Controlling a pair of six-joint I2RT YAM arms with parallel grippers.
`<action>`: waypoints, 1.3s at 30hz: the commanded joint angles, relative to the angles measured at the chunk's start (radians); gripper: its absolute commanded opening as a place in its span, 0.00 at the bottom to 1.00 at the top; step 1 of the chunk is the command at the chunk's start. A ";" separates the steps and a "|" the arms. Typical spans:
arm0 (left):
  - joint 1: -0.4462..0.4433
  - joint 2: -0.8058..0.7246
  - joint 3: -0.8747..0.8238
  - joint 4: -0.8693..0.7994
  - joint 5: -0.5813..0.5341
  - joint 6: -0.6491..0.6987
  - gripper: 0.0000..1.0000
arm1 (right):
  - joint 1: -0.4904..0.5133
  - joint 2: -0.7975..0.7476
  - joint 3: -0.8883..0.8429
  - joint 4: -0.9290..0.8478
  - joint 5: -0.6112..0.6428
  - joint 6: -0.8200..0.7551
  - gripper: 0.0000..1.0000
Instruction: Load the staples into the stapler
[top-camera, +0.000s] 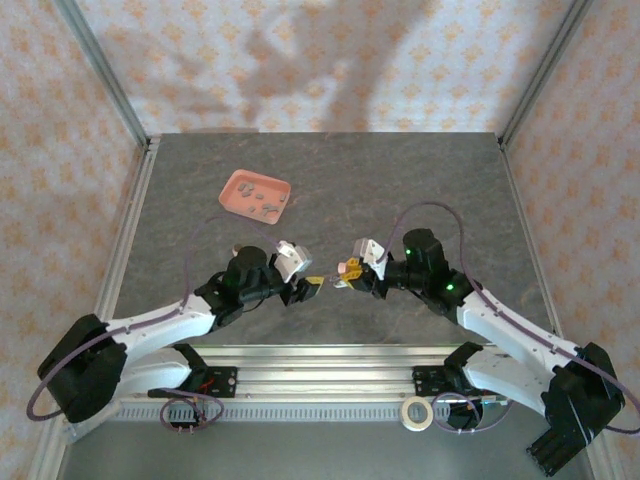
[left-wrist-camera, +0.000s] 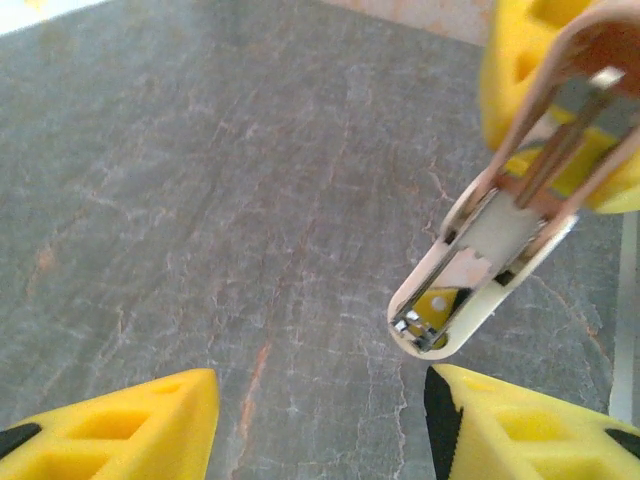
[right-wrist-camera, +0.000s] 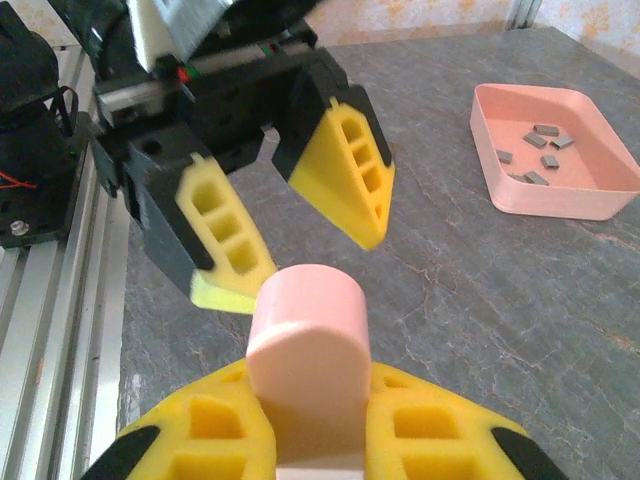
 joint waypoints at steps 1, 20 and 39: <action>0.004 -0.050 -0.003 -0.060 0.053 0.129 0.60 | 0.004 -0.024 -0.005 0.016 0.003 0.011 0.06; 0.001 0.030 0.120 -0.141 0.251 0.293 0.70 | 0.003 0.018 0.012 0.026 -0.054 0.004 0.06; -0.032 0.188 0.210 -0.103 0.360 0.304 0.65 | 0.004 0.078 0.053 0.014 -0.141 -0.001 0.05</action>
